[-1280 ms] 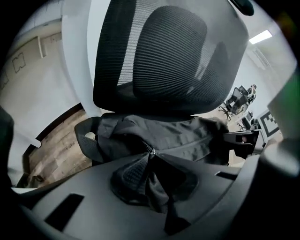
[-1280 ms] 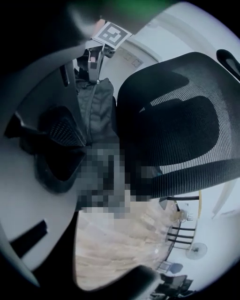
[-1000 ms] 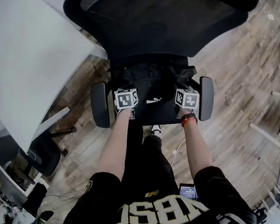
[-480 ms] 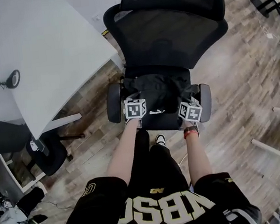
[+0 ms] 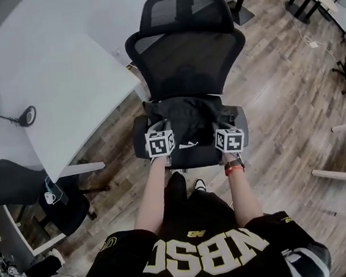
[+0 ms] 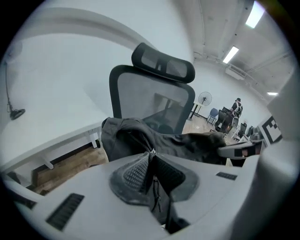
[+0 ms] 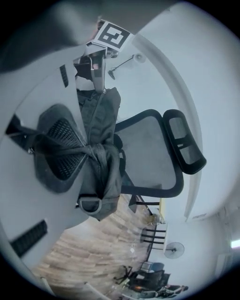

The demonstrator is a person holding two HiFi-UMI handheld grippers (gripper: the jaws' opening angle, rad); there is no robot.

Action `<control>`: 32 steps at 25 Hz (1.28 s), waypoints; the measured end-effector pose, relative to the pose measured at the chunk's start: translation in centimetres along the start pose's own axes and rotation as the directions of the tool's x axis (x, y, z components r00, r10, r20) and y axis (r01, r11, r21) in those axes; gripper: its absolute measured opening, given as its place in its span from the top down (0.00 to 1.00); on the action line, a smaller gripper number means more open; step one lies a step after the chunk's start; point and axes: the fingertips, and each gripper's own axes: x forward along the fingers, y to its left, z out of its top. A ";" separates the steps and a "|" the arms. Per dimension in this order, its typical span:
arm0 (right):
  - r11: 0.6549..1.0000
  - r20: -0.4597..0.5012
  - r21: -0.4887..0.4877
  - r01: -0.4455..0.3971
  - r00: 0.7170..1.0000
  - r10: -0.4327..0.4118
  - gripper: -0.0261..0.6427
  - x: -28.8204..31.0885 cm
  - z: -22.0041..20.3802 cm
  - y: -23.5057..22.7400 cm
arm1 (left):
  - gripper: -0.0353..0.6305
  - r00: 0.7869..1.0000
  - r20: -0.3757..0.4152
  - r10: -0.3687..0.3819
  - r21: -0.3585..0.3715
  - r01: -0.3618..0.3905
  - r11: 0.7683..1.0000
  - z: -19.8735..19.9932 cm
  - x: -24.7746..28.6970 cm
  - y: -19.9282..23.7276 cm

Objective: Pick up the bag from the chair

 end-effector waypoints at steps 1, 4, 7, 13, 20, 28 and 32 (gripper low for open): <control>1.000 0.018 0.003 -0.005 1.000 0.005 0.91 -0.6 0.6 0.1 | 0.88 1.000 0.020 -0.001 0.001 0.001 1.000 0.9 -0.9 -0.4; 1.000 0.093 -0.004 -0.004 0.996 0.004 0.91 -3.0 2.8 0.8 | 0.88 0.997 0.083 -0.005 -0.005 0.005 1.000 3.7 -3.5 -1.5; 0.999 0.178 -0.042 -0.006 0.984 0.013 0.91 -5.8 6.5 1.8 | 0.88 0.988 0.153 -0.031 0.033 0.026 0.999 7.2 -5.4 -3.1; 0.999 0.320 -0.054 -0.003 0.947 0.020 0.91 -10.7 14.3 3.1 | 0.88 0.947 0.316 -0.049 0.089 0.022 0.996 14.7 -8.9 -5.1; 0.995 0.472 -0.096 0.000 0.881 0.046 0.91 -15.4 21.9 5.1 | 0.88 0.880 0.467 -0.085 0.140 0.021 0.990 22.9 -13.0 -6.7; 0.990 0.617 -0.142 0.006 0.783 0.084 0.91 -21.1 28.1 6.7 | 0.88 0.776 0.615 -0.143 0.204 0.019 0.979 30.0 -18.6 -9.2; 0.985 0.678 -0.173 0.019 0.728 0.105 0.91 -23.9 30.9 7.7 | 0.88 0.734 0.660 -0.163 0.229 0.010 0.973 32.6 -20.8 -9.9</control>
